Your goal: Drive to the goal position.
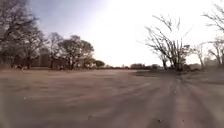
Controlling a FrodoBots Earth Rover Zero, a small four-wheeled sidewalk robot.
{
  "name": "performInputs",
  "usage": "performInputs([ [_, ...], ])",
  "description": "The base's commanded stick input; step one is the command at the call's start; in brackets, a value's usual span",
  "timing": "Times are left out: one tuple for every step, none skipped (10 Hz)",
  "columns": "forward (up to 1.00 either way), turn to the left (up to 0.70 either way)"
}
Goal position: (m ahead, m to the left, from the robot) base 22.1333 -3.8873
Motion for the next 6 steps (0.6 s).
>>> performInputs([
  [0.69,0.0],
  [0.69,0.0],
  [0.69,0.0],
  [0.69,0.0],
  [0.69,0.0],
  [0.69,0.0],
])
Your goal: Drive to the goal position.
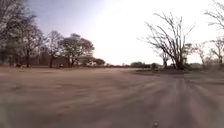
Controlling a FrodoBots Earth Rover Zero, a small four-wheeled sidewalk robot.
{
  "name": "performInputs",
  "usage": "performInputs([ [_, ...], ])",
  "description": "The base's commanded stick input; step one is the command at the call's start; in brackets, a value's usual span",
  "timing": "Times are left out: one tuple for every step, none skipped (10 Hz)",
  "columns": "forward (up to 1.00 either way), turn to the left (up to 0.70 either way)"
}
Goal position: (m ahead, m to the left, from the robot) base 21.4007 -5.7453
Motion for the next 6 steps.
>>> performInputs([
  [0.69,0.0],
  [0.69,0.0],
  [0.69,0.0],
  [0.69,0.0],
  [0.69,0.0],
  [0.69,0.0],
])
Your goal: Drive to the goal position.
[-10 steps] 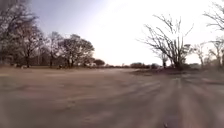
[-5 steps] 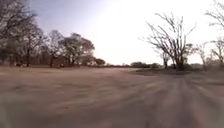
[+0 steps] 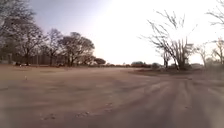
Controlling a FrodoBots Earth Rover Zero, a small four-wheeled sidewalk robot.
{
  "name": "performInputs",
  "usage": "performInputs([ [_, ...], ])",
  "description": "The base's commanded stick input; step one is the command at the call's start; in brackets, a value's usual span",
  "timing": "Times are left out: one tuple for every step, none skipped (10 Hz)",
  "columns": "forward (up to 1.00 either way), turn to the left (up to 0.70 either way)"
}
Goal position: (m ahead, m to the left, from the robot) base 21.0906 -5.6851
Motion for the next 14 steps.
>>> performInputs([
  [0.69,0.0],
  [0.69,0.0],
  [0.69,0.0],
  [0.69,0.0],
  [0.69,0.0],
  [0.69,0.0],
  [0.69,0.0],
  [0.69,0.0],
  [0.69,0.0],
  [0.69,-0.03],
  [0.69,-0.19],
  [0.69,-0.34],
  [0.69,-0.32],
  [0.69,-0.29],
])
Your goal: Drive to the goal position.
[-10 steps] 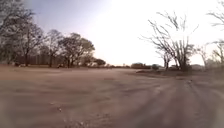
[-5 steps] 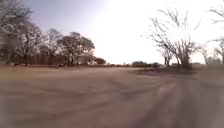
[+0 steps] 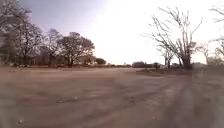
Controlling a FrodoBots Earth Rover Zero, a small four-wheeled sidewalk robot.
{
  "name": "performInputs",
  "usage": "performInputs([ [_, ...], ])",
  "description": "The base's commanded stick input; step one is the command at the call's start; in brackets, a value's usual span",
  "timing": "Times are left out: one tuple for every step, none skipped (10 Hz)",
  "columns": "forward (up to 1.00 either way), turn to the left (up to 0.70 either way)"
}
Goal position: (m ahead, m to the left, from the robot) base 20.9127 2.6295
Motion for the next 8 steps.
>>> performInputs([
  [0.69,-0.16],
  [0.69,-0.02],
  [0.69,0.0],
  [0.69,0.0],
  [0.69,0.0],
  [0.69,0.0],
  [0.69,0.0],
  [0.69,0.0],
])
